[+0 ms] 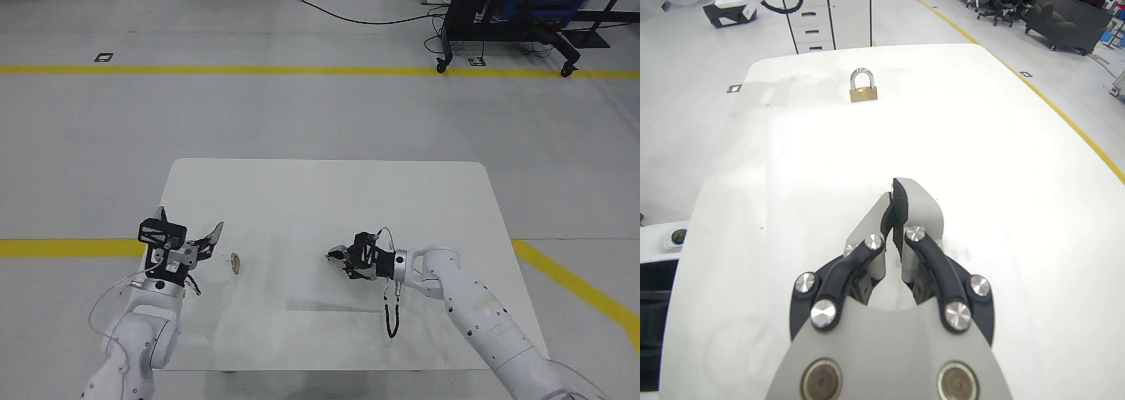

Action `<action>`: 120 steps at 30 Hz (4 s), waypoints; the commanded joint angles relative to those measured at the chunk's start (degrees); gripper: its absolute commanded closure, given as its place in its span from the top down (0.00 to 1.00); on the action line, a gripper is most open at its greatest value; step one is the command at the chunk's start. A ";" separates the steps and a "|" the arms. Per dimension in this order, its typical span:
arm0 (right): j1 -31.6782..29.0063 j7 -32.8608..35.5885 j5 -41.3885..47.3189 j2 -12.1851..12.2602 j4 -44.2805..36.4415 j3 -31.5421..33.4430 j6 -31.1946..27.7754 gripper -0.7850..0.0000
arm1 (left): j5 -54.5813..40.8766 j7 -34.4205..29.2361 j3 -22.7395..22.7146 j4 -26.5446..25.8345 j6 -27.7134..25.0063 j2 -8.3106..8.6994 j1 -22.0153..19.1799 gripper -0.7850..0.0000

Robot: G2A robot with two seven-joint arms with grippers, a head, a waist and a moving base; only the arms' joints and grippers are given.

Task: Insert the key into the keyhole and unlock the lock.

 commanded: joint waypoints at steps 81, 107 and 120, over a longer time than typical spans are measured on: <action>14.53 -5.14 76.96 -0.05 8.90 -31.45 -8.03 0.00 | -93.37 -53.58 9.16 26.37 -38.26 0.25 -27.04 1.00; 10.99 18.55 89.39 -2.83 9.56 -22.50 -8.03 0.00 | -87.44 -52.17 14.22 25.17 -39.45 1.38 -27.88 0.45; 8.40 26.50 89.88 -4.65 9.52 -16.01 -8.03 0.00 | -84.53 -50.29 15.63 24.62 -39.01 1.92 -27.89 0.00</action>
